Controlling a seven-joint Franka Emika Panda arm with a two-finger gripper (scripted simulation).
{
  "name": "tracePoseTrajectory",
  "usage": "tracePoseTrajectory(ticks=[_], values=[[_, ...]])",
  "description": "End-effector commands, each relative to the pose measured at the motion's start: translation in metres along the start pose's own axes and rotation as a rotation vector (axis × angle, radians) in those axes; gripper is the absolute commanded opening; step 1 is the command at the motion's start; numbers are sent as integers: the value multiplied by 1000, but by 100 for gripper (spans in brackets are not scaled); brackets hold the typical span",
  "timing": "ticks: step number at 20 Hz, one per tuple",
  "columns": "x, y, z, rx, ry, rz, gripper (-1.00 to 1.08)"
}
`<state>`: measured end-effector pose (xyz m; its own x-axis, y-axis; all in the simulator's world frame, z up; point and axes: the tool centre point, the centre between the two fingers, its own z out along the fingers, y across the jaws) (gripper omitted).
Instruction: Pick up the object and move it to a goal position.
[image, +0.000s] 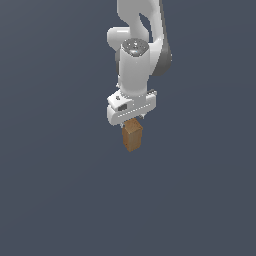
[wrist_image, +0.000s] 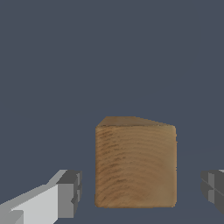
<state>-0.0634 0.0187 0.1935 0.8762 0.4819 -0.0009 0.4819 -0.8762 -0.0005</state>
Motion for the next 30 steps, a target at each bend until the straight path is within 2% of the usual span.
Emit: tracePoseTrajectory(ticks=[1,19,20,30], values=[[0,0,0,0,0,0,100],[0,0,51,0,1,-5,100],[0,0,51,0,1,-5,-100],[0,0,50,-1,1,-4,-100]])
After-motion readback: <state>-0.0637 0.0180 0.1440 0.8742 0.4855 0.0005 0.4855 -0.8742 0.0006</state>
